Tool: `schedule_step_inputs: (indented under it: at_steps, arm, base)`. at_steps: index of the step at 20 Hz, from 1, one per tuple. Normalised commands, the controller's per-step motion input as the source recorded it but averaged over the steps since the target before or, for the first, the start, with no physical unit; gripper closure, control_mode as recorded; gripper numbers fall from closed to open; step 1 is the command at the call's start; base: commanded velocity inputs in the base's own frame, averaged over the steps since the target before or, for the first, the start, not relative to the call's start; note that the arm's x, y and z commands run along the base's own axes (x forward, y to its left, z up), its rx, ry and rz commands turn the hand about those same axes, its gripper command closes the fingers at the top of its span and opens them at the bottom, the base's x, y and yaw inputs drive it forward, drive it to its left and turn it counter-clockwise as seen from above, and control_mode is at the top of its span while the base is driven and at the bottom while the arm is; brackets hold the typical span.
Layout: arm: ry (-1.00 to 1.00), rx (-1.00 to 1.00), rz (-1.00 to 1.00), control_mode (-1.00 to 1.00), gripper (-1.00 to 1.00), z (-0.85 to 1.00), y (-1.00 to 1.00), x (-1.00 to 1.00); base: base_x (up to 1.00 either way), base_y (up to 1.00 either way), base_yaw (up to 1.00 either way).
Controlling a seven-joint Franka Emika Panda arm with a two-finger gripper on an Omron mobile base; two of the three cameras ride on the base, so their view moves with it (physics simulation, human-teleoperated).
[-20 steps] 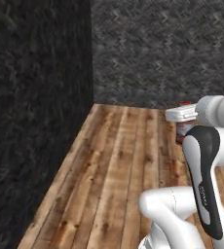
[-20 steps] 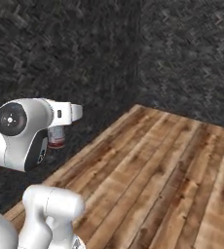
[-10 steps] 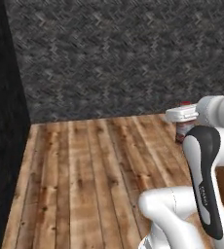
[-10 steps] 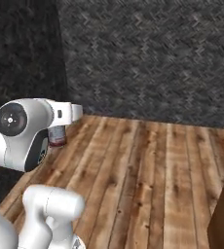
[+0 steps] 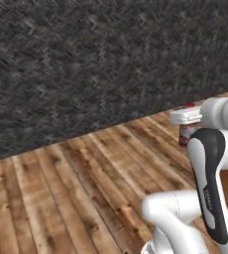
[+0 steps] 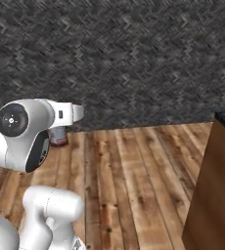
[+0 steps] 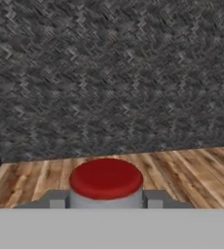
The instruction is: Move the hot dog bun to the plate on the dining table and place the condiment next to that plate. Then navigate to the fridge and take the sausage and place it on the plate as well.
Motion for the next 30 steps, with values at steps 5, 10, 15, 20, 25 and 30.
schedule_step_inputs:
  at_steps: [5,10,15,20,25,30]
  arm:
    - [0.0,0.0,0.0,1.0,1.0,0.0,0.0,0.0]
    - [0.0,0.0,0.0,1.0,1.0,0.0,0.0,0.0]
    - [0.0,0.0,0.0,1.0,1.0,0.0,0.0,0.0]
    - [0.0,0.0,0.0,1.0,1.0,0.0,0.0,0.0]
    - [0.0,0.0,0.0,1.0,1.0,0.0,0.0,0.0]
    - [0.0,0.0,0.0,1.0,1.0,0.0,0.0,0.0]
  base:
    - [0.87,0.66,-0.57]
    - [0.81,0.7,-0.61]
    - [0.81,0.68,-0.6]
    - [0.82,0.68,-0.6]
    - [0.82,0.67,-0.6]
    - [0.86,0.64,-0.59]
